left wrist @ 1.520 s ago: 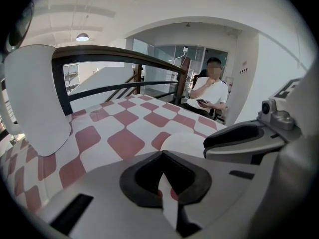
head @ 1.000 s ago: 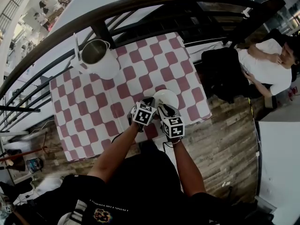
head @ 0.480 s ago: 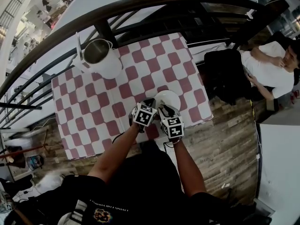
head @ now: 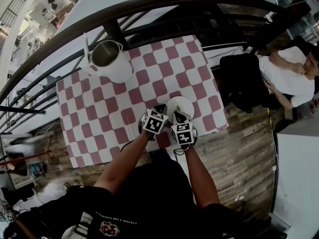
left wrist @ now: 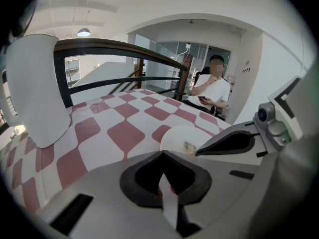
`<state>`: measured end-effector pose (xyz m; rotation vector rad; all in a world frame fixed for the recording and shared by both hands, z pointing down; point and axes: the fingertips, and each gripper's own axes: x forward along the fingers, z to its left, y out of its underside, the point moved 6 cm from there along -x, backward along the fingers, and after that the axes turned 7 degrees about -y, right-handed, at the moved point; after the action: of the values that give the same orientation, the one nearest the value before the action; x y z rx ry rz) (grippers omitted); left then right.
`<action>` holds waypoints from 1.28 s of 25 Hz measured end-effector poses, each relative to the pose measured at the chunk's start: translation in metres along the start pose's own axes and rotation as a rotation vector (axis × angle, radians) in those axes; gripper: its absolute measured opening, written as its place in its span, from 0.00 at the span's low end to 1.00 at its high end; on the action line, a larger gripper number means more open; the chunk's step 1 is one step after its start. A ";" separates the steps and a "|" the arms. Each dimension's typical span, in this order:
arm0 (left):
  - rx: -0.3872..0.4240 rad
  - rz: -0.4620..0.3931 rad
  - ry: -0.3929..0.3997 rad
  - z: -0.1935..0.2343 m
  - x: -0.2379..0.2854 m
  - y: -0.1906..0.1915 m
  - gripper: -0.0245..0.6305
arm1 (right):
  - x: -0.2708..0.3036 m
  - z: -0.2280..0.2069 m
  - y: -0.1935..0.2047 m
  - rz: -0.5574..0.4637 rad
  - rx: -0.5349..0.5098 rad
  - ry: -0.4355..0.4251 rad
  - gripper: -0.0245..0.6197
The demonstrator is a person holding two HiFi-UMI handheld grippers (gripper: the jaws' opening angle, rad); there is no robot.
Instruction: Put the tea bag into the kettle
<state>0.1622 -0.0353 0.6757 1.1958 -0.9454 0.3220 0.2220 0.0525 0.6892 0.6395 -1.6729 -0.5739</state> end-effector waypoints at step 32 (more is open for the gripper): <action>-0.067 -0.087 -0.085 0.056 -0.041 -0.010 0.04 | 0.001 0.007 -0.054 -0.109 -0.045 0.001 0.06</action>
<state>0.1194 -0.0790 0.6408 1.1924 -0.9668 0.1696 0.2204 0.0123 0.6519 0.7015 -1.6265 -0.6874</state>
